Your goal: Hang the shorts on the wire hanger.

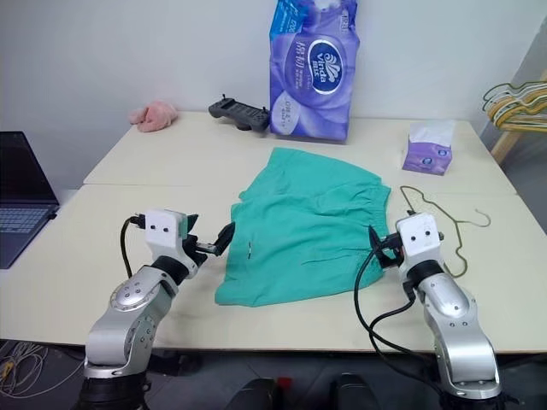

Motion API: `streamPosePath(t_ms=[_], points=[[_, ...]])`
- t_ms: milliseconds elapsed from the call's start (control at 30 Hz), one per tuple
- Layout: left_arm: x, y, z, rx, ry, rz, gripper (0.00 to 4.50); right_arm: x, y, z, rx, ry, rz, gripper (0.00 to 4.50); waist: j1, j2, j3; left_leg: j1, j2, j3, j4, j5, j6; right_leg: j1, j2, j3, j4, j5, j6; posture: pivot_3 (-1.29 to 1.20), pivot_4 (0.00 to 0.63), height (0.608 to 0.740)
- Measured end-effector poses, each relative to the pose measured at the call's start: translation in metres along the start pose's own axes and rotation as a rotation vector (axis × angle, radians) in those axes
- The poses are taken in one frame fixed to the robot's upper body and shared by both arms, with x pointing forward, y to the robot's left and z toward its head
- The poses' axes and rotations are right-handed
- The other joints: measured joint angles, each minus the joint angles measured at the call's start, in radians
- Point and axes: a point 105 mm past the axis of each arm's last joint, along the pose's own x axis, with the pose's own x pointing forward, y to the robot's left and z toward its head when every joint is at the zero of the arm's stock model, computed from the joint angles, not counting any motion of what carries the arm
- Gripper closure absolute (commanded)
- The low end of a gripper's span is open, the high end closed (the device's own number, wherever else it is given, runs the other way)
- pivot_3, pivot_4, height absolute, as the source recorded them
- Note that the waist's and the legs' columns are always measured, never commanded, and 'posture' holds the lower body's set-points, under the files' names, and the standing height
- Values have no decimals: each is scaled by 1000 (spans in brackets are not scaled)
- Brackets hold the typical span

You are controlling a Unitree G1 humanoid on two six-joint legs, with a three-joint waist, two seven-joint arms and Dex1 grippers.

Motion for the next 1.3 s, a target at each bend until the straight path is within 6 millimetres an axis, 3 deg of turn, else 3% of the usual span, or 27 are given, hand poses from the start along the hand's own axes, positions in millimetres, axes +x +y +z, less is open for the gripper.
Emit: streamPosePath(t_ms=[667, 867, 967, 1133, 1300], points=[[2, -3, 3, 21, 3, -83, 0, -3, 4, -1, -48, 3, 64, 48, -1, 0, 0, 0, 0, 0, 0, 0, 0, 0, 0, 0, 0, 0, 0, 60, 90, 740], [-6, -20, 19, 75, -7, -395, 0, -8, 24, 2, -166, -30, 349, 48, -3, 0, 0, 0, 0, 1, 0, 0, 0, 0, 0, -1, 0, 0, 0, 66, 92, 740], [-23, -31, 22, 173, 22, -637, 0, -20, 42, -4, -263, -39, 622, 48, -4, 1, 1, 0, 0, 2, 0, 0, 1, 1, 0, 0, -1, 0, -1, 72, 93, 740], [-50, -34, 8, 246, 104, -878, 0, -33, 47, -19, -395, -65, 892, 48, -4, 1, 1, 3, 1, 2, 0, -1, 1, 4, 0, 0, -2, -1, -1, 81, 100, 740], [-67, -35, -13, 280, 163, -975, 0, -39, 48, -34, -467, -67, 993, 48, 0, 2, 2, 3, 1, 1, 0, -1, 2, 5, 0, -1, -4, -1, -2, 78, 109, 740]])
